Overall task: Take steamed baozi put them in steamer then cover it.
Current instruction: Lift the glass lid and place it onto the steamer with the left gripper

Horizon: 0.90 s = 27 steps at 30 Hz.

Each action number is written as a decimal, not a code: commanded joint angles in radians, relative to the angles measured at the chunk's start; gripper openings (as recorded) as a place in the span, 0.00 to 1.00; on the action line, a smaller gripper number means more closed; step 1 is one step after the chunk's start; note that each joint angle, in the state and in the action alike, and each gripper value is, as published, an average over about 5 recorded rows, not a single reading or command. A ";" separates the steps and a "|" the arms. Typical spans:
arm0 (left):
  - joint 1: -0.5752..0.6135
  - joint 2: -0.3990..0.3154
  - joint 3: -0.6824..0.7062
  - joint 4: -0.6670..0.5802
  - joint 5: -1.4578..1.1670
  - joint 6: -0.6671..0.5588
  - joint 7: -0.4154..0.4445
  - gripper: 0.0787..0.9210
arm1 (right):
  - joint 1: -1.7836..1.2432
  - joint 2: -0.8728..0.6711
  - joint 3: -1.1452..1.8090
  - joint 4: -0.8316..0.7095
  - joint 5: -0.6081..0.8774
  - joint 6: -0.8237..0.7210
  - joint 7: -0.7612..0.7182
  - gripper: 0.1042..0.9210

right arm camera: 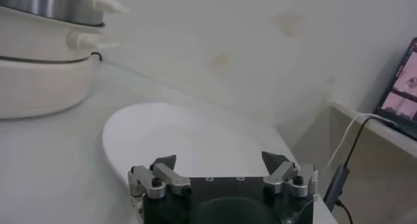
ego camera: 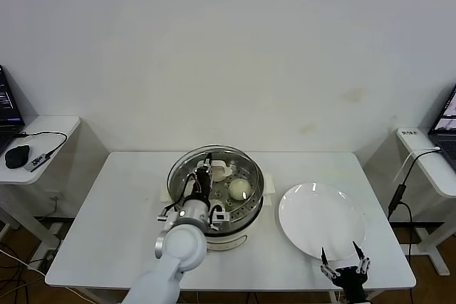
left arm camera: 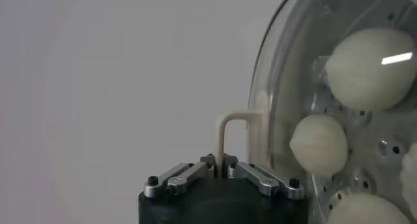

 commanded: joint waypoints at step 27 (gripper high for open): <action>0.046 -0.050 -0.006 0.012 0.047 -0.026 -0.016 0.08 | 0.005 -0.001 -0.010 -0.016 -0.011 0.002 -0.003 0.88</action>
